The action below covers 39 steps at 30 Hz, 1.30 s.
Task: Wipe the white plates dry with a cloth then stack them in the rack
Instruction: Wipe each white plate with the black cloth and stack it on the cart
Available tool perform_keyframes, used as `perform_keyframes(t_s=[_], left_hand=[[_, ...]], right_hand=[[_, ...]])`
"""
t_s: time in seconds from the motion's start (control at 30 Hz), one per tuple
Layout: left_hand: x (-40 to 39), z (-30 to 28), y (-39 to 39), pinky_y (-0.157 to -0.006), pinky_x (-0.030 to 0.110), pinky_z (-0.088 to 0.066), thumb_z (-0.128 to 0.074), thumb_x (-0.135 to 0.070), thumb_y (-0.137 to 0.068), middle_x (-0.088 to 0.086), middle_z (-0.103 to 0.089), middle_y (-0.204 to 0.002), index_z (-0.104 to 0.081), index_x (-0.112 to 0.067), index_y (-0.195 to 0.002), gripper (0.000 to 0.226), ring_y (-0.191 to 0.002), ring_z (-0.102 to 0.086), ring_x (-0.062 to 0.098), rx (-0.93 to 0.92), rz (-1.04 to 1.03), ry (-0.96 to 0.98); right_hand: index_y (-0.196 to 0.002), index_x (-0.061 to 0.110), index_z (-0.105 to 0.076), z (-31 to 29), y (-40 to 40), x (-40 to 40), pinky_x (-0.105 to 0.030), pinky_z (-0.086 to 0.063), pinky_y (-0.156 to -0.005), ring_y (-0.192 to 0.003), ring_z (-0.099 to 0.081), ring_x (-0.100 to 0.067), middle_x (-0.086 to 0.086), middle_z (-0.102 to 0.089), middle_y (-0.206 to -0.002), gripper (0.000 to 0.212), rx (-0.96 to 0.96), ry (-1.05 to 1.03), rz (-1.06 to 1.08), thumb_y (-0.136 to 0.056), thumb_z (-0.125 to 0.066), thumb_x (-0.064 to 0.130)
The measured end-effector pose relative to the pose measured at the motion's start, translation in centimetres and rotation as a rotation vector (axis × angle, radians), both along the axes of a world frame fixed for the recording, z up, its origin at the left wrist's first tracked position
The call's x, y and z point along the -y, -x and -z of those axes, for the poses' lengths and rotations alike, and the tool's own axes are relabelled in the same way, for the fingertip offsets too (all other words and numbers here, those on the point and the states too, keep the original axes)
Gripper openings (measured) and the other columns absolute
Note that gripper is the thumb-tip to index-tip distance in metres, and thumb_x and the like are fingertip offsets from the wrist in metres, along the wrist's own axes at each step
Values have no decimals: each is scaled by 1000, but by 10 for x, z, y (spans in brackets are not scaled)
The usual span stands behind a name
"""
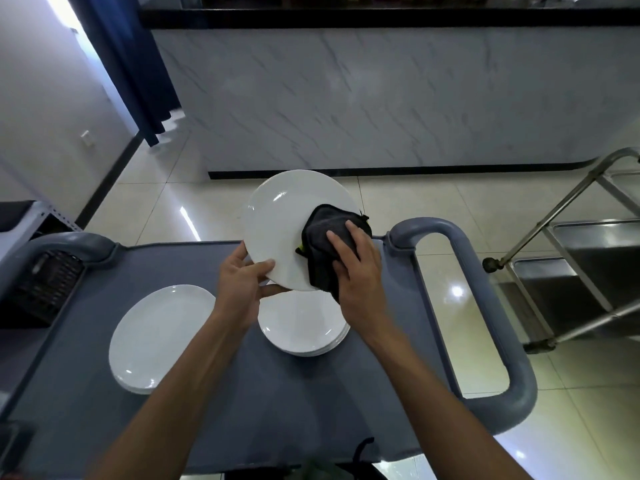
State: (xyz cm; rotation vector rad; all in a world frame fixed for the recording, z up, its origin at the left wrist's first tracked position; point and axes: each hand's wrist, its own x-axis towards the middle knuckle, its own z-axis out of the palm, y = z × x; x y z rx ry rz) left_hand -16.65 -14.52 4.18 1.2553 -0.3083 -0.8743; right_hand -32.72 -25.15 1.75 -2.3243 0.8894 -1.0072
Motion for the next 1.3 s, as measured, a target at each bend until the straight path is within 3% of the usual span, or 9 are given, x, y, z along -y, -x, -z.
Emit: perform_keyframes(t_s=[0.17, 0.33, 0.6, 0.9, 1.3], left_hand=[[-6, 1, 4, -62, 47, -60, -52, 15, -90, 8, -76, -99, -69, -21, -110, 45, -85, -73, 34, 49, 85, -22], [-14, 0, 3, -62, 50, -61, -54, 16, -89, 8, -76, -101, -70, -19, -111, 45, -85, -73, 34, 73, 163, -32], [-27, -3, -11, -63, 51, -61, -58, 16, -86, 14, -74, -105, -68, -13, -121, 46, -87, -71, 36, 83, 223, -31], [-54, -2, -56, -64, 50, -60, -60, 15, -84, 18, -73, -104, -69, -12, -120, 46, -86, -72, 39, 72, 221, -40], [-85, 6, -116, -57, 42, -59, -58, 18, -82, 12, -75, -94, -70, -20, -116, 53, -72, -72, 31, 59, 206, 0]], right_hand=[[-140, 15, -58, -15, 5, 30, -53, -30, -116, -141, -36, -36, -12, -41, -154, 50, -47, 57, 15, -94, -57, -4], [-139, 14, -58, -37, -7, 43, -49, -30, -117, -138, -39, -36, -13, -44, -152, 48, -67, 115, 16, -94, -56, -2], [-140, 17, -57, -54, -54, 13, -53, -27, -117, -141, -36, -37, -11, -42, -155, 46, -78, 187, -105, -97, -54, 2], [-136, 18, -62, -45, -84, -26, -55, -31, -113, -142, -38, -36, -9, -46, -152, 44, -227, 222, -248, -96, -54, 0], [-143, 25, -54, -17, -89, -75, -51, -30, -117, -145, -32, -29, -3, -37, -158, 61, -276, 105, -87, -92, -58, -8]])
